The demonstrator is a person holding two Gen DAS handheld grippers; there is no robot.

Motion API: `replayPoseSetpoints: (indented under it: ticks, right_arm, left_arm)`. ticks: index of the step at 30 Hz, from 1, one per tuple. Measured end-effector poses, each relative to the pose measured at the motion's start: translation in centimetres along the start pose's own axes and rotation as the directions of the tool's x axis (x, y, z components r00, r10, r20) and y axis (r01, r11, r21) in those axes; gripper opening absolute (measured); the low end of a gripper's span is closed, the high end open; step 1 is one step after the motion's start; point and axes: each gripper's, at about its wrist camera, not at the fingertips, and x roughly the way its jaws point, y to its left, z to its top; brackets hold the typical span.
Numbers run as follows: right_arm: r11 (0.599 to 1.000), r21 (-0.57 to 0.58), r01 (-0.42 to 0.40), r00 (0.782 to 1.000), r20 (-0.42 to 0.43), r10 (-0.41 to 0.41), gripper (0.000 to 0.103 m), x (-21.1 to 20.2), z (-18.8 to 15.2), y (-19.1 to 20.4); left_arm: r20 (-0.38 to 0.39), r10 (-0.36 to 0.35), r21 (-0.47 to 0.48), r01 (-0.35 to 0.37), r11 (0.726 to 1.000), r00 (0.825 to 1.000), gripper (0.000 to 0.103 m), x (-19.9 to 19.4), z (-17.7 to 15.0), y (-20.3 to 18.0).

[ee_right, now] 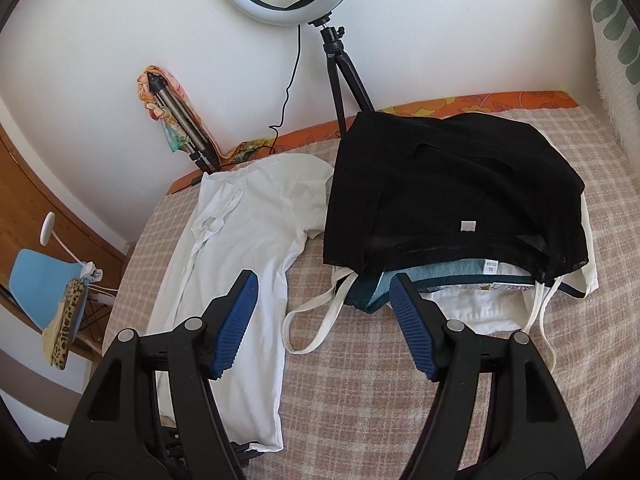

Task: Fold small clothes
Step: 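Move the right tool across to the shirt's other side edge, then close the right tool on the other side edge near the sleeve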

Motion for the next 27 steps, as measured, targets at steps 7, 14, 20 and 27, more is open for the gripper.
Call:
replayPoseSetpoints:
  ticks: [7, 14, 20, 27]
  right_arm:
    - [0.996, 0.064, -0.066, 0.994, -0.081, 0.071, 0.071, 7.3, 3.5, 0.9]
    - [0.987, 0.158, -0.033, 0.976, -0.209, 0.066, 0.059, 15.2, 4.8, 0.6]
    - [0.989, 0.121, 0.083, 0.953, -0.299, -0.043, 0.058, 19.1, 4.5, 1.4]
    - [0.97, 0.155, 0.189, 0.932, -0.341, -0.127, 0.058, 21.1, 4.5, 1.3]
  left_arm:
    - [0.077, -0.016, -0.11, 0.024, 0.994, 0.997, 0.001, -3.0, -0.2, 2.6]
    - [0.093, -0.009, -0.177, 0.025, 0.984, 0.996, 0.001, -3.5, -0.8, 4.4]
    - [0.108, -0.036, -0.188, 0.056, 0.981, 0.993, 0.001, -4.1, -1.2, 4.3]
    - [0.131, -0.054, -0.188, 0.078, 0.979, 0.99, 0.001, -4.9, -1.6, 3.6]
